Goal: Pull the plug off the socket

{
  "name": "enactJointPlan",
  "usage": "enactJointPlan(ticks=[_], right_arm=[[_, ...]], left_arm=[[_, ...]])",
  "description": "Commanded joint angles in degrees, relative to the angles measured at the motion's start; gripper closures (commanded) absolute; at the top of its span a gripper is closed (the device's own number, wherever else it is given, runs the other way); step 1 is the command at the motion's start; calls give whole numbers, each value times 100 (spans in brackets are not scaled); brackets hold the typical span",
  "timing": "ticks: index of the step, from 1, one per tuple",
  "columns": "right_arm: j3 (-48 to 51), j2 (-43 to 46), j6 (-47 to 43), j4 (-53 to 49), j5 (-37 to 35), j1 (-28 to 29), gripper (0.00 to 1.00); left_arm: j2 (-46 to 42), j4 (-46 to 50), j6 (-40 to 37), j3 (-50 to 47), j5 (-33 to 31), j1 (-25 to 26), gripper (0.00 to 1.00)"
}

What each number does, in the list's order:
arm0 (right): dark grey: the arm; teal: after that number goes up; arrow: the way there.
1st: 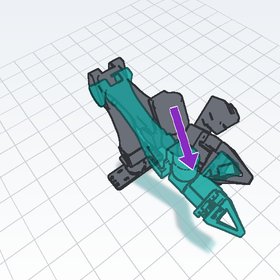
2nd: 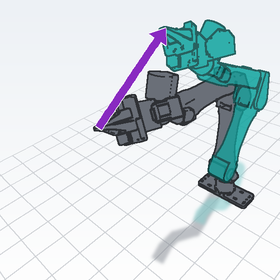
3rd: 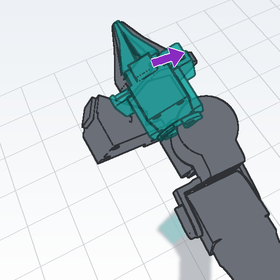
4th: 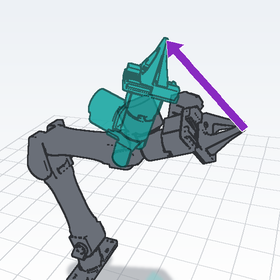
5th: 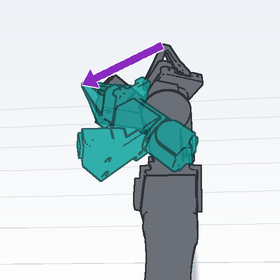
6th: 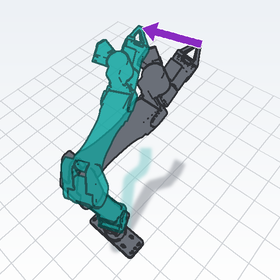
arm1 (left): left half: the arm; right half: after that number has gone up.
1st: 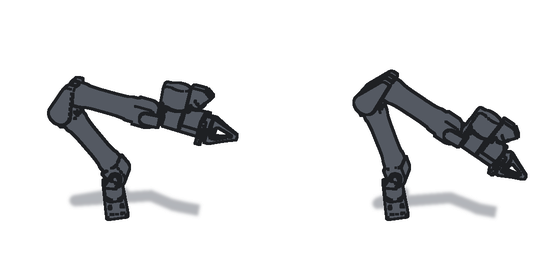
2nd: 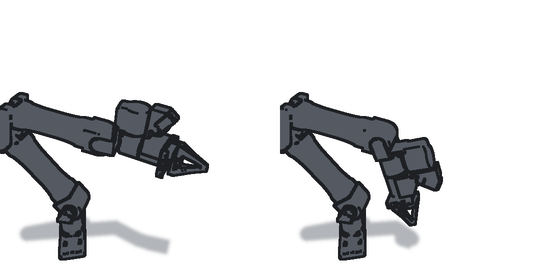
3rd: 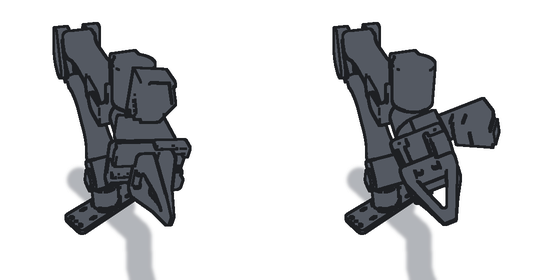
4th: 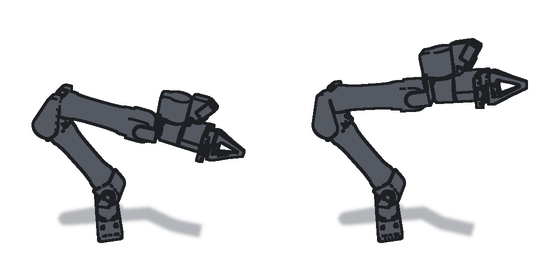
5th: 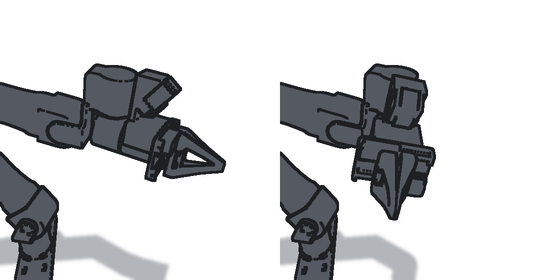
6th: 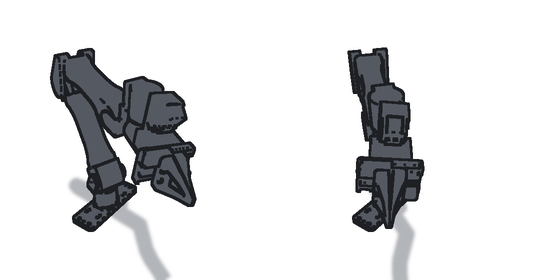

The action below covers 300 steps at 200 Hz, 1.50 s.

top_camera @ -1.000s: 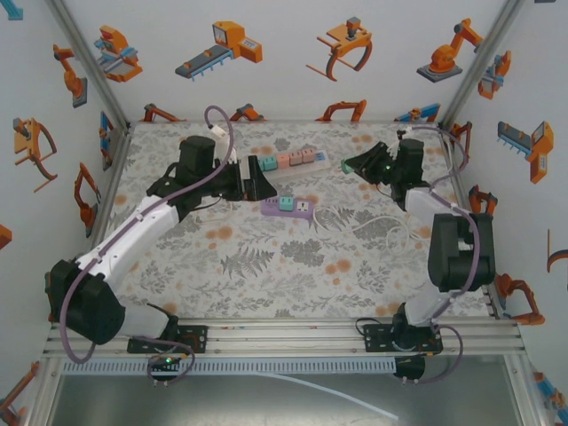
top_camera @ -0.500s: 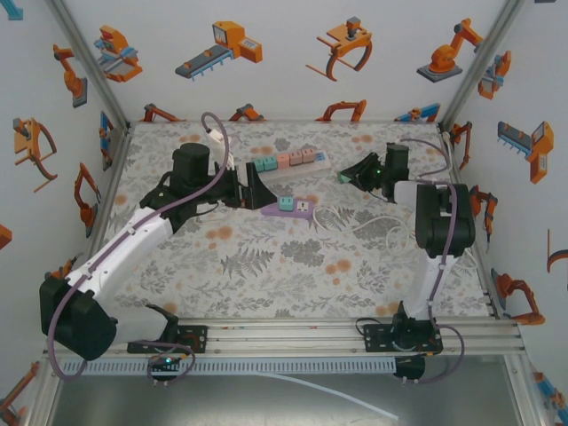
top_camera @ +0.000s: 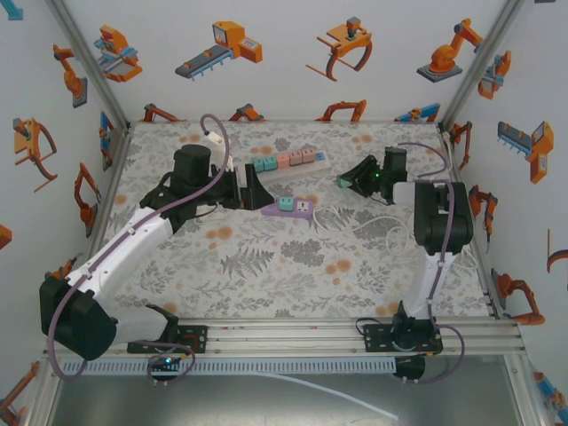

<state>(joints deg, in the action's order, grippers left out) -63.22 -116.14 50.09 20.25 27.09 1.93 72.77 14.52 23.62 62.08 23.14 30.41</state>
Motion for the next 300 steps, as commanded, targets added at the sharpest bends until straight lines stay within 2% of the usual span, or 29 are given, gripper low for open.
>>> enactJointPlan(ticks=[1,32,72,103,138,163,198,232,248,273,300], right_arm=[[175,145,-138,-71,-153,-44,52],[271,423,-308,-275,-306,-48,49],[344,914,-455,-475,-459,-62,46],[411,1487,-573,-540,-574,-60,46],[756,2350,-882,-28,-617,70,44],[954,3045,-1905,37,-859,421,42],[1427,3609,-4246,418,-880,1264,40],[2127,3562,-6148,1325,-57,1929,38],[2331,3434,-6977,1547,305,2169,33],[2161,3096,-7650,1175,692,2302,32],[1743,2603,-7884,836,1055,2328,32]], left_arm=[[44,141,-63,15,-116,37,3],[53,176,-50,23,-233,36,3],[128,511,9,104,-842,39,3],[215,574,94,150,-1010,35,3],[324,670,464,180,-1630,34,3],[519,636,817,187,-1862,-39,3],[877,465,1164,250,-1914,-112,3],[1338,401,1390,459,-1850,-169,2],[1547,479,1444,606,-1826,-178,1],[1814,435,1570,712,-1824,-198,0],[2185,547,1688,902,-1899,-244,4]])
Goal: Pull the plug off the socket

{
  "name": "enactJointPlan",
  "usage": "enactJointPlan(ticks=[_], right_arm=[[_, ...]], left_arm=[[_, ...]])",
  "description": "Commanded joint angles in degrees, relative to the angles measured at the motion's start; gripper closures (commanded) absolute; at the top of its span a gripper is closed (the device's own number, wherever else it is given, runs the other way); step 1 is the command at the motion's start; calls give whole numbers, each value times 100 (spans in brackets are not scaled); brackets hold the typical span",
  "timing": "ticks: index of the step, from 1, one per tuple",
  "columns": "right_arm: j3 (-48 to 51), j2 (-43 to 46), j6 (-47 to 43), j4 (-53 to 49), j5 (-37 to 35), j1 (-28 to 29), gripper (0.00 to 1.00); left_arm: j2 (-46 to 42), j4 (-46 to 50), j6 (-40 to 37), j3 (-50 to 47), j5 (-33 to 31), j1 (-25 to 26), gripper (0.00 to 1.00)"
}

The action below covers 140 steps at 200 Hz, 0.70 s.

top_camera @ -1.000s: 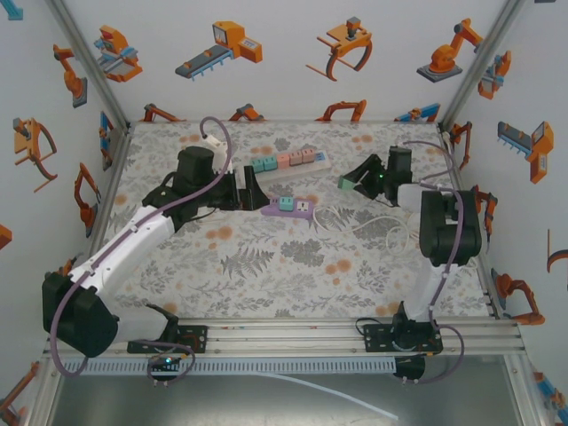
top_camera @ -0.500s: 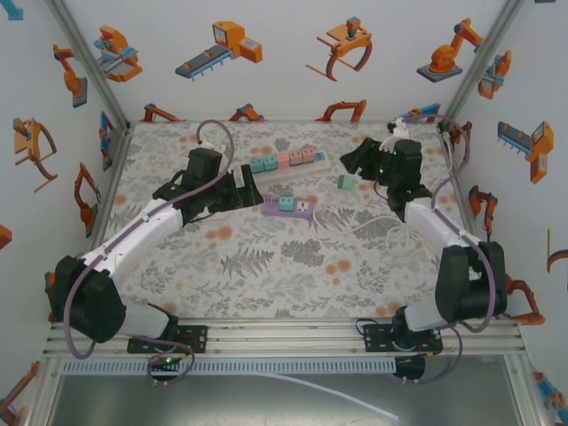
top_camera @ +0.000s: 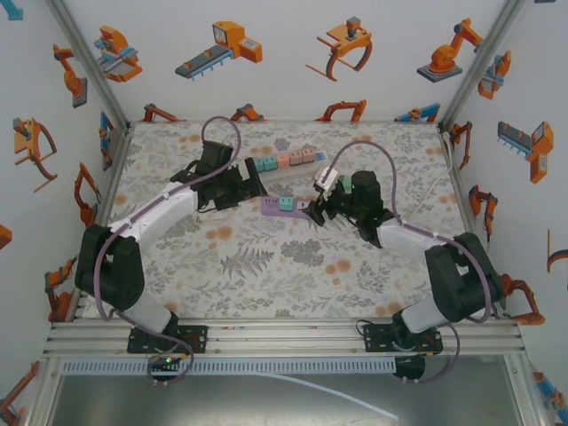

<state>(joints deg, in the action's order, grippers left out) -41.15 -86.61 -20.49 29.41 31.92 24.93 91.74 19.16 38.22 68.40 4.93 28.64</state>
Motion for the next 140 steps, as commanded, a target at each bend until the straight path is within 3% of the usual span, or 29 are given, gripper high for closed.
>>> enactJointPlan(ticks=[1,65,99,140], right_arm=[[-482,-371,-839,-95,584,29,32],[-1451,-1504,-904,-409,877,200,33],[-1787,-1885,-905,-524,1022,301,34],[-1932,-2123,-896,-565,1035,337,42]], left_arm=[[303,86,229,275,-83,-68,5],[1038,209,331,627,-182,-208,24],[1347,200,268,785,95,-270,32],[1923,236,174,1120,734,-301,35]])
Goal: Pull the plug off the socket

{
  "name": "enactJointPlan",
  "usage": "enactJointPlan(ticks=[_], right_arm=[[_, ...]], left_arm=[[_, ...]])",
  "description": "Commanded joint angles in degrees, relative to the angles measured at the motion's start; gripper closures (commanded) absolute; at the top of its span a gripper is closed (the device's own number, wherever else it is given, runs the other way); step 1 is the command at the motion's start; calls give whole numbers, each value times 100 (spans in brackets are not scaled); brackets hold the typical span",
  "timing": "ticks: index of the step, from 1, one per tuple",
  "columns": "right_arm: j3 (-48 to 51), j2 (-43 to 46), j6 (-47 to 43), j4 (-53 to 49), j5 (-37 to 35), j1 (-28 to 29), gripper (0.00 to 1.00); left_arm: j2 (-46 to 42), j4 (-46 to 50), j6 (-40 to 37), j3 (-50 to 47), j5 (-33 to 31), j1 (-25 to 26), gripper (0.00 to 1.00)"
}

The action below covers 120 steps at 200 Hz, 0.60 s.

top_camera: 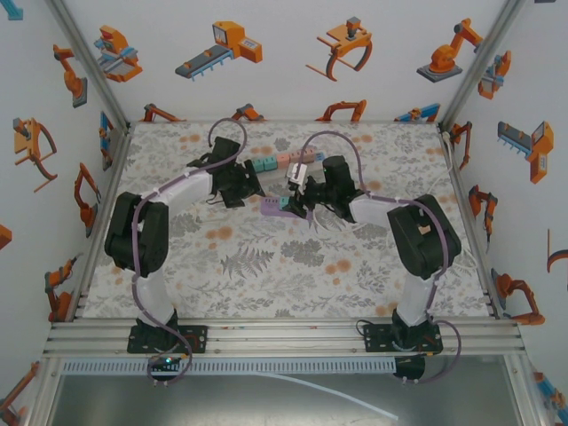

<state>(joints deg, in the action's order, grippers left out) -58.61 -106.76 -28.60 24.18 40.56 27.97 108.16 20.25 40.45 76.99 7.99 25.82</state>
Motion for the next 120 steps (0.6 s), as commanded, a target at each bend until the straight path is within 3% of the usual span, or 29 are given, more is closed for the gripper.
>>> enactJointPlan(ticks=[1,120], right_arm=[[-186,-112,-85,-44,172,33,43],[-506,-275,-107,-677,457,42,56]], left_arm=[[292,127,-47,267,430,-18,35],[791,358,148,193,283,4,51]])
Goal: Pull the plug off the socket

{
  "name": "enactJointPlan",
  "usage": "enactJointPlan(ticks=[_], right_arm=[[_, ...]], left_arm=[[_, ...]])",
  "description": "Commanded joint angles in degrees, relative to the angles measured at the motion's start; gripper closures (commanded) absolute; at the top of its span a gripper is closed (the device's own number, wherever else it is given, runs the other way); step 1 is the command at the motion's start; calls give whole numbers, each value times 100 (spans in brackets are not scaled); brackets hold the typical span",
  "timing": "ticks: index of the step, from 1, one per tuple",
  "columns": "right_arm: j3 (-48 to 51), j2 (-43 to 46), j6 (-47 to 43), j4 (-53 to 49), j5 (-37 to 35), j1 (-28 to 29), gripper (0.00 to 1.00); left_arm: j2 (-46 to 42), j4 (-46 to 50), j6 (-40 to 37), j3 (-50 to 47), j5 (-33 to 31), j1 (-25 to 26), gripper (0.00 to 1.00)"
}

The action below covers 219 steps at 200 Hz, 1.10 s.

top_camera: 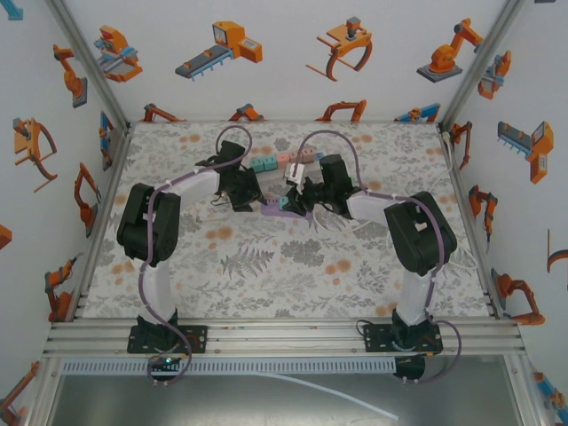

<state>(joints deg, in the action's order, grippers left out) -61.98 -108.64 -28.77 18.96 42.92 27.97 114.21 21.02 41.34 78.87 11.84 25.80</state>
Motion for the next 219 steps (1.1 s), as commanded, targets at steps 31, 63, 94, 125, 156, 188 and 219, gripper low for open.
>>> enactJointPlan(ticks=[31,63,94,125,156,188,219], right_arm=[[-233,-129,-143,-284,228,42,57],[-333,-153,-201,-472,282,42,61],[-368,-158,-303,-603,278,42,68],[-390,-97,-304,-625,387,42,74],[-505,-43,-520,-959,425,25,76],[-649,8,-533,-1123,746,-19,80],[-676,44,-503,-1045,813,-41,82]], left_arm=[[229,441,33,23,-169,63,52],[209,553,14,23,-264,74,53],[189,559,33,23,-279,74,54],[248,631,102,14,-339,70,54],[331,689,204,-25,-361,57,54],[311,685,295,-158,-506,48,55],[286,684,296,-179,-524,54,56]])
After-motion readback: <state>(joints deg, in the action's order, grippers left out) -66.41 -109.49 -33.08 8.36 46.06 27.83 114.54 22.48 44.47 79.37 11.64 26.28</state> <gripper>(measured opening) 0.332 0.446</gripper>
